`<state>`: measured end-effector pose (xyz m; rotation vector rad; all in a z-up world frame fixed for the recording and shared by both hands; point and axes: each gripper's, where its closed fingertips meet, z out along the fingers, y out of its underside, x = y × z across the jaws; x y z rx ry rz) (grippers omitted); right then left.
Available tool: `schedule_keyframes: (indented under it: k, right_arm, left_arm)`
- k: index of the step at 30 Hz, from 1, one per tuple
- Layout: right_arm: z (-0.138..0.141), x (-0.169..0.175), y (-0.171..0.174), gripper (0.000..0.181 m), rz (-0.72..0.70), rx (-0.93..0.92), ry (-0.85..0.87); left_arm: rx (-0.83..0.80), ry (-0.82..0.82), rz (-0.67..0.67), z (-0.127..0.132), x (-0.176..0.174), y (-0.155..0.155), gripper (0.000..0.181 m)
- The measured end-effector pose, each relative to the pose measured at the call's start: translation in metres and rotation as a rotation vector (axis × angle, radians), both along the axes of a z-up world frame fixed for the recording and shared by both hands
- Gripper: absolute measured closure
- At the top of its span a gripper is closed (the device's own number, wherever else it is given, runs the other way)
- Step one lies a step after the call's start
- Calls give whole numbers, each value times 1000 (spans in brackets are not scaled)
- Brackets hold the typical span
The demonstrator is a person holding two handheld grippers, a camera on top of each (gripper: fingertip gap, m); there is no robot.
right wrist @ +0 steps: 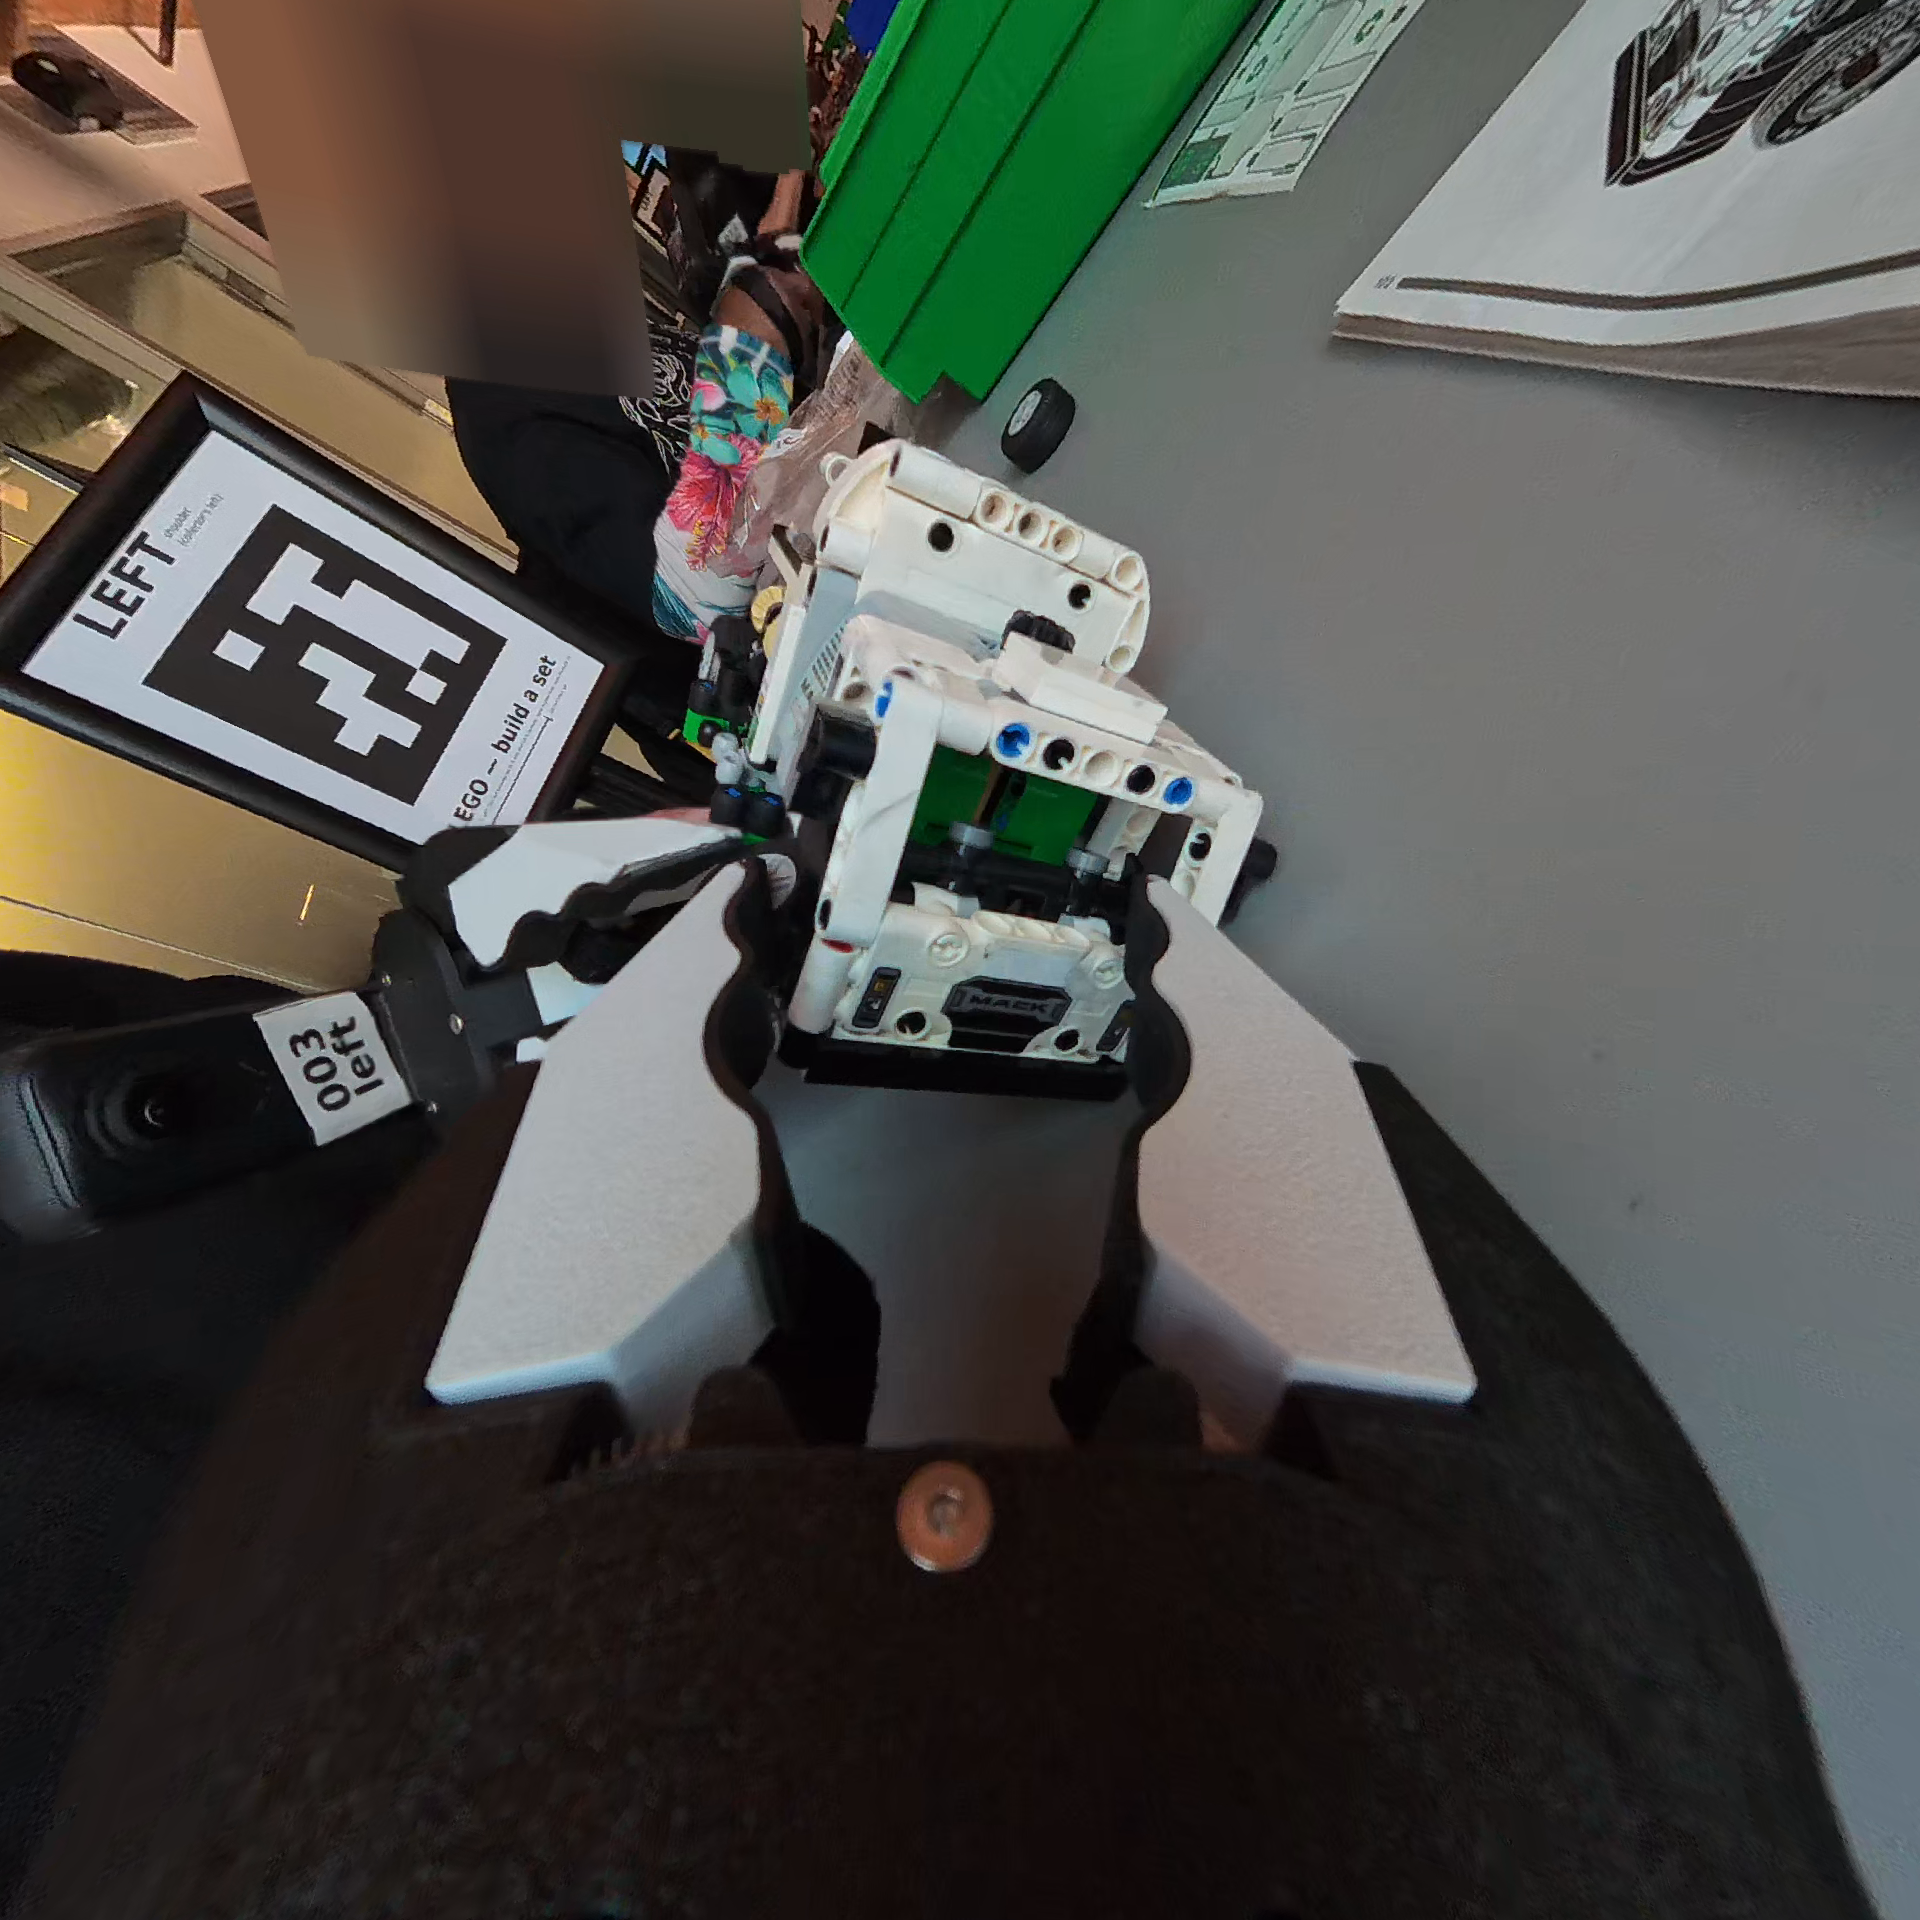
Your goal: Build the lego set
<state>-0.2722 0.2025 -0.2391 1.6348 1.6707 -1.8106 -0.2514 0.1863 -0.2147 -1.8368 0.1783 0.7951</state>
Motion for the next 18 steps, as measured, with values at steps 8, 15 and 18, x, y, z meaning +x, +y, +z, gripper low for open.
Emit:
schedule_keyframes:
  k: [8, 15, 18]
  right_arm:
    - [-2, 6, -8, 113, 56, 54, 17]
    - [-2, 5, -8, 113, 49, 51, 17]
    - [-2, 4, -9, 112, 42, 63, 21]
  left_arm:
    - [-17, 117, -42, -1, 16, 3, 161]
    - [-1, 95, -5, 3, 3, -10, 169]
    - [2, 80, -8, 2, 3, -12, 169]
